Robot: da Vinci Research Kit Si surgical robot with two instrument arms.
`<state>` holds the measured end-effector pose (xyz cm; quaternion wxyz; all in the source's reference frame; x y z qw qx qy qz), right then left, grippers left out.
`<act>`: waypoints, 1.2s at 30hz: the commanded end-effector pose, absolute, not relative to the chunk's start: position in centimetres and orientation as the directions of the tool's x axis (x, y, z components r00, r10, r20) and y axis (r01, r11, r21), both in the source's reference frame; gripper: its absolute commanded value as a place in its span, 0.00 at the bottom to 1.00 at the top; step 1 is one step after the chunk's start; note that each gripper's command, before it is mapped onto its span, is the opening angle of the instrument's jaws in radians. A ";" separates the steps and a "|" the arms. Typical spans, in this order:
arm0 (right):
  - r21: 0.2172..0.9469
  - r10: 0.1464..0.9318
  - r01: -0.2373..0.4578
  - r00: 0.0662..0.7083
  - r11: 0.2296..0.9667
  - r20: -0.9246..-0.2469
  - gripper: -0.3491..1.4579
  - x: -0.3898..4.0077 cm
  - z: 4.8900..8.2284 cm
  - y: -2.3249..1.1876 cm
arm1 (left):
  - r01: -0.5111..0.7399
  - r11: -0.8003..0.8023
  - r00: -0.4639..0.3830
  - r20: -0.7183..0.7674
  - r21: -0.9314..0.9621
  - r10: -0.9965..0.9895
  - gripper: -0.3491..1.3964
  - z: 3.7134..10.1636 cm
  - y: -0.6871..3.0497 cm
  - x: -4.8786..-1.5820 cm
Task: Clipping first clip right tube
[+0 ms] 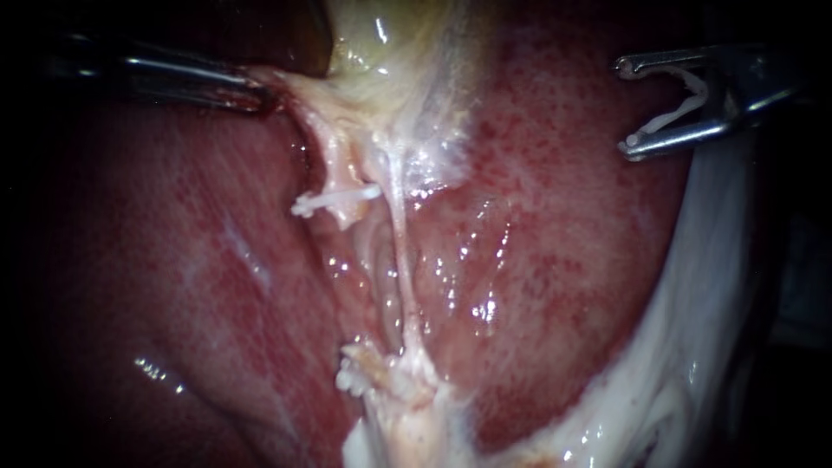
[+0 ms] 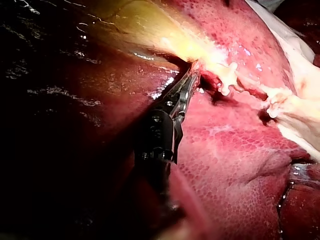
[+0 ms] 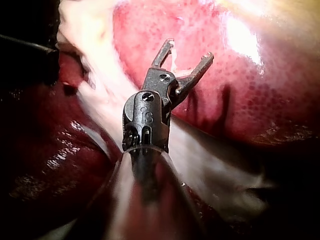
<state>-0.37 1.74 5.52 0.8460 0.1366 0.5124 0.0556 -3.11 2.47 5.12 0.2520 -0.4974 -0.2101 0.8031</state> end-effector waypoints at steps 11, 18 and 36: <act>0.326 0.265 0.059 0.456 0.943 -0.849 0.47 -0.17 5.45 1.56 | -0.198 -0.785 -0.377 -0.694 -0.587 0.614 0.00 5.20 2.50 -3.08; 0.429 0.364 0.051 0.444 0.902 -0.819 0.47 0.25 5.41 1.20 | -0.202 -0.785 -0.377 -0.693 -0.586 0.614 0.00 5.20 2.50 -3.07; 0.611 0.528 0.055 0.446 0.790 -0.723 0.47 1.01 5.91 0.36 | -0.209 -0.783 -0.376 -0.692 -0.585 0.617 0.00 5.18 2.53 -3.03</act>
